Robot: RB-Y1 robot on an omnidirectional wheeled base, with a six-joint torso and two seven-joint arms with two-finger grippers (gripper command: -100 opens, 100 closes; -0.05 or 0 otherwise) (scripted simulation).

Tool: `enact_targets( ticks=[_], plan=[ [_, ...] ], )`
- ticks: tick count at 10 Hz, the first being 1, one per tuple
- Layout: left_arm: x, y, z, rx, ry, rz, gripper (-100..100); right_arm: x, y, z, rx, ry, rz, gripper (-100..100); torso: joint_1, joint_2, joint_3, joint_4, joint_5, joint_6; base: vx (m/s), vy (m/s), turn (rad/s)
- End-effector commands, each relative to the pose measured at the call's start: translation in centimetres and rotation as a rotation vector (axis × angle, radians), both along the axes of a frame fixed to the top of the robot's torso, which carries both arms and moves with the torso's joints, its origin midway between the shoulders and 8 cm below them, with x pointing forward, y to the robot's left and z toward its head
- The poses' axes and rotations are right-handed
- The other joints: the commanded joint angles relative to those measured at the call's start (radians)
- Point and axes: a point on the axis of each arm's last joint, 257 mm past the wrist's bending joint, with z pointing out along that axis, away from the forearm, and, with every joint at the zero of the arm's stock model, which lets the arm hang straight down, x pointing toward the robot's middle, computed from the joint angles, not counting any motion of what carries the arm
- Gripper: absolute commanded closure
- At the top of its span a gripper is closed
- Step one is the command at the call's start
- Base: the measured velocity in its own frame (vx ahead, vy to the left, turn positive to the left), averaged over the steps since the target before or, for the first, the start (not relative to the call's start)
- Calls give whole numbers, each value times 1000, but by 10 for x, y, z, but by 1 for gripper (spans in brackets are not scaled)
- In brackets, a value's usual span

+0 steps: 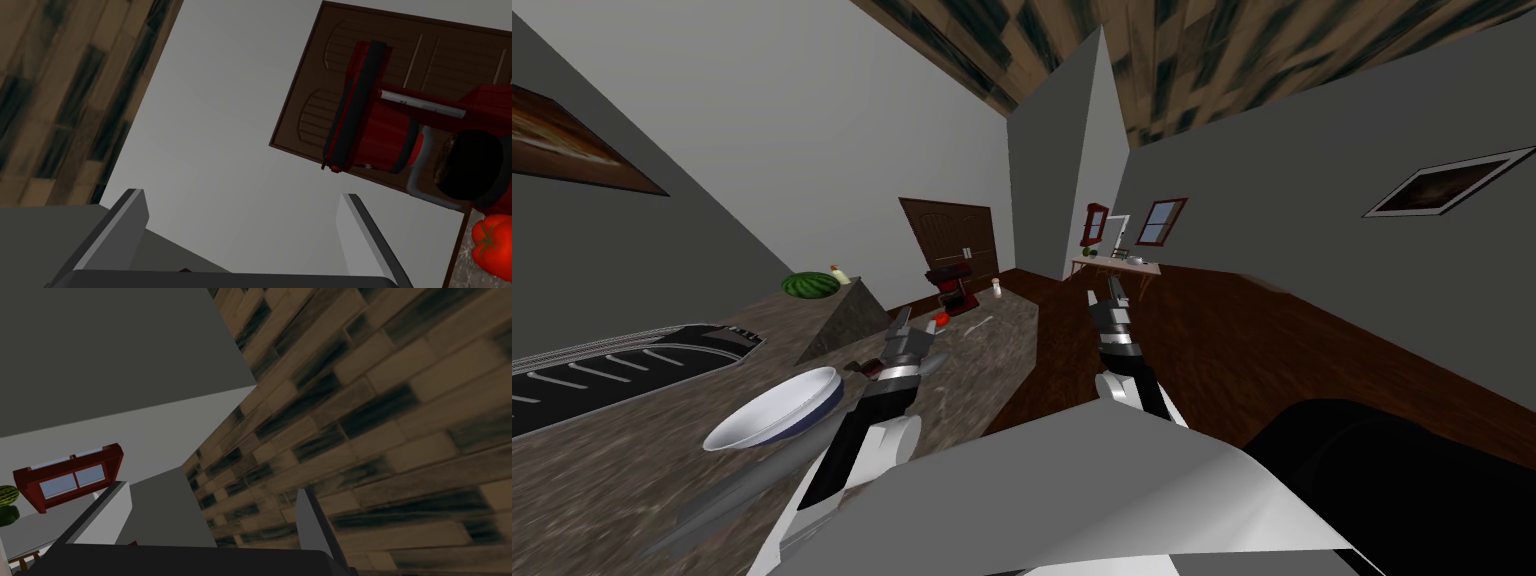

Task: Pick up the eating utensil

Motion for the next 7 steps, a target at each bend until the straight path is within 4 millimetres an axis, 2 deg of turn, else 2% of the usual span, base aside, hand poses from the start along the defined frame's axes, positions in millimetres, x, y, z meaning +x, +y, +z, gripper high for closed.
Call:
enact_targets(
  ticks=[1, 7],
  plan=[
    [3, 0, -4, 1, 24, 1, -100, 0, 0, 0, 0, 0, 0, 0, 0, 0, 0, 0, 0, 0, -5, -4, -1],
    [27, 16, -35, 15, 174, 12, -100, 0, 0, 0, 0, 0, 0, 0, 0, 0, 0, 0, 0, 0, -10, -15, -21]
  ],
)
